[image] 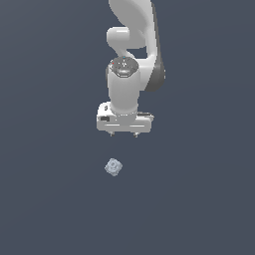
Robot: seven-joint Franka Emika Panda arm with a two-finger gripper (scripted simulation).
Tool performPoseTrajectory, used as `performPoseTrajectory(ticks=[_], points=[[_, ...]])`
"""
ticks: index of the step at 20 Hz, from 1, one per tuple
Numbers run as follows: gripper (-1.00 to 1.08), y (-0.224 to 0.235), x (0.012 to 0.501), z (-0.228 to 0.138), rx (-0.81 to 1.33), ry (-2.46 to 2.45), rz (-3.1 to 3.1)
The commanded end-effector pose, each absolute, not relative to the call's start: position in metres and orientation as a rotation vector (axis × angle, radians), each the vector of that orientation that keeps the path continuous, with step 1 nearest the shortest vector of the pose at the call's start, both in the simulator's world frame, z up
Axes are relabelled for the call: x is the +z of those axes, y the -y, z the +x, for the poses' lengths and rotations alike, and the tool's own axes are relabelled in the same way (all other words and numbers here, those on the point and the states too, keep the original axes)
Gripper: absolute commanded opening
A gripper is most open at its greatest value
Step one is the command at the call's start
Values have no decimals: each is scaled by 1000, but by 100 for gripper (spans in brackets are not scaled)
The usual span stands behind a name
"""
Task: Pick up the object and move it to a goal position.
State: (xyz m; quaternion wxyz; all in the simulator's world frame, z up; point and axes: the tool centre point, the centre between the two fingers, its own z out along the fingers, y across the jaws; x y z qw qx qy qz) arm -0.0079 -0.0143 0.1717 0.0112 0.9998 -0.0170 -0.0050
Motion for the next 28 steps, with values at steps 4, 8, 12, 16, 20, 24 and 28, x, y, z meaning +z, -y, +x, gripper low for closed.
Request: performPoseTrajectory(ticks=[4,8,12,16,20,24,28], points=[[100,14,175,-7,-11,37,3113],[100,14,184,-4,1,-13,3098],[100,14,185,-5,2,-21,3097],[100,16,182,-1,1,14,3100],[100,20,175,8,2,91,3104],[100,26,163,21,2,215,3105],[100,36,146,38,2,384,3099]])
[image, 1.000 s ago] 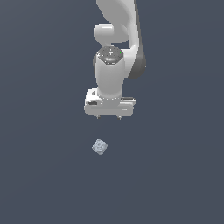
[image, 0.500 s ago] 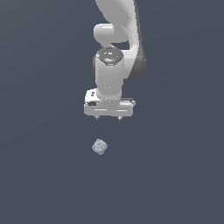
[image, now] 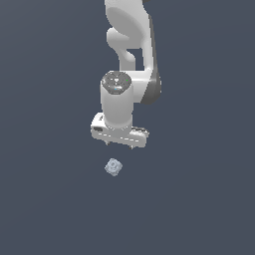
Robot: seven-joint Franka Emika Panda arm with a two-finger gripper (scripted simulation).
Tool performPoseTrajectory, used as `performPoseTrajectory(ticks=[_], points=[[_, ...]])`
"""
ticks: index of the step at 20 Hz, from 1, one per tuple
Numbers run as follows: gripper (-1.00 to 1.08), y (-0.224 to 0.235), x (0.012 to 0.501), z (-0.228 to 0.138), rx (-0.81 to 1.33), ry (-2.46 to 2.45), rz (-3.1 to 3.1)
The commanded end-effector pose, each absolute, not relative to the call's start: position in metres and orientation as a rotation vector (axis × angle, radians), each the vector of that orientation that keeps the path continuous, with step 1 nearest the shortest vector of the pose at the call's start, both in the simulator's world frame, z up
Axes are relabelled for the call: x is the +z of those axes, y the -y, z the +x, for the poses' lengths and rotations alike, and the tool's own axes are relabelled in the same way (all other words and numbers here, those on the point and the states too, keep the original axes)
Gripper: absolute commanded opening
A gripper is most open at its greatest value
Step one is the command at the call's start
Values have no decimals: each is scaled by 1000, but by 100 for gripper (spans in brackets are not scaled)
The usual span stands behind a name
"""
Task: Pick up the object and move it to a goal position.
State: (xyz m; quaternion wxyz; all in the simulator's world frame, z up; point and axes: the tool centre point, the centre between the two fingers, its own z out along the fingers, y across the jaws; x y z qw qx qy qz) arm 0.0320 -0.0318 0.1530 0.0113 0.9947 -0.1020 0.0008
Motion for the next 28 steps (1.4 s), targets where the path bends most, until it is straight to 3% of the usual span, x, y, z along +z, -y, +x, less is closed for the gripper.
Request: performPoseTrajectory(ticks=[1,12,28], points=[[100,38,140,43,2,433,3095],[100,60,98,75,0,792,3038],[100,62,60,77,-1,839,3027]])
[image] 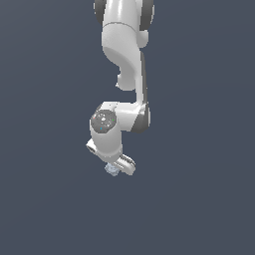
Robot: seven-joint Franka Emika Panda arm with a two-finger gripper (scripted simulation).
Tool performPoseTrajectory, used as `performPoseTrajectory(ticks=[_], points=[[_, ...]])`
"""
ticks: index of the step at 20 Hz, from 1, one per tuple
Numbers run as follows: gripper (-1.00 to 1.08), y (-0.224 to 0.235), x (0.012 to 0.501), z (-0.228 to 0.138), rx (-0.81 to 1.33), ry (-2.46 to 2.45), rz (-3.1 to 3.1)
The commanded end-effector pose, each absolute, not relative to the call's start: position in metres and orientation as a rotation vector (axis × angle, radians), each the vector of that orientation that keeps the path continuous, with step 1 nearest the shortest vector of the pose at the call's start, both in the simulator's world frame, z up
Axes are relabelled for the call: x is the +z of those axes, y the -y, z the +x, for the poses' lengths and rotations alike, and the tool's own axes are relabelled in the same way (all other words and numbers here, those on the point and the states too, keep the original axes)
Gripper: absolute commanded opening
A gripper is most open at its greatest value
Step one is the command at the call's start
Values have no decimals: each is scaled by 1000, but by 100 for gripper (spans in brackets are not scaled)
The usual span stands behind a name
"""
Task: Pick up the object and move it to a goal position.
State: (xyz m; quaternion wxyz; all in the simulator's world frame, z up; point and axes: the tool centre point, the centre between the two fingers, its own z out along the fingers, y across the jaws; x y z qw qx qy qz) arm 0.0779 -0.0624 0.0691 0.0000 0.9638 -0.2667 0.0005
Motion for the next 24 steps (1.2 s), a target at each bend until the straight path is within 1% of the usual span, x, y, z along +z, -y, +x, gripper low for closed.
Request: performPoseTrajectory(ticks=[1,5,9,10,24], points=[[100,63,54,77,0,840,3027],[100,63,41,77,0,843,3027],[100,63,41,79,0,843,3027],[-100,63,41,79,0,843,3027],[-100,60,44,77,0,843,3027]])
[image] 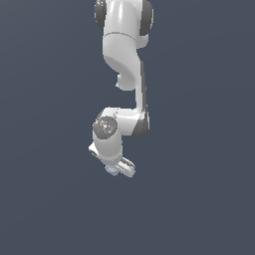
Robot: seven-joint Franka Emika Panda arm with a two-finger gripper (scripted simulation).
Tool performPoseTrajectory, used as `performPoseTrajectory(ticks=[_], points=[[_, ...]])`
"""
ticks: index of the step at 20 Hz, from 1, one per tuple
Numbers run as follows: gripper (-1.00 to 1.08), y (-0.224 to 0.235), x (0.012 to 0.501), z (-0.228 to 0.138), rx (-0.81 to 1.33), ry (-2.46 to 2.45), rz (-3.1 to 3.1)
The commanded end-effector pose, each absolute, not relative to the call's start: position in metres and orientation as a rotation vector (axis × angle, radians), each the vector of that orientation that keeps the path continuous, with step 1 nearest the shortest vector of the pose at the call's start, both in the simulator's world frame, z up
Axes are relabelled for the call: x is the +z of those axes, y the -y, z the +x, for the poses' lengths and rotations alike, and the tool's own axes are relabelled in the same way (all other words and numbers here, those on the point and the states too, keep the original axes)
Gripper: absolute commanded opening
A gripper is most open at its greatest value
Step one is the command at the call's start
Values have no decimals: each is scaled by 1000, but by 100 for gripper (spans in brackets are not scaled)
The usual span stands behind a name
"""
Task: Pick up the object and move it to a goal position.
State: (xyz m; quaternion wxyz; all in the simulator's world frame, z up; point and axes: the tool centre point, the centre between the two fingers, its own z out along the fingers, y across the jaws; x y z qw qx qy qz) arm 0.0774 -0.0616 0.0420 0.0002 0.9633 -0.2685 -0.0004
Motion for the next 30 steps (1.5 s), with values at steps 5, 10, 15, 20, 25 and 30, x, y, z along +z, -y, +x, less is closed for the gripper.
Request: performPoseTrajectory(ticks=[5,10,15,20,25,30], points=[[-100,48,55,71,0,842,3027],[-100,26,77,61,0,842,3027],[-100,-8,110,44,0,842,3027],[-100,-50,152,24,0,842,3027],[-100,-93,194,5,1,842,3026],[-100,-133,234,-12,1,842,3025]])
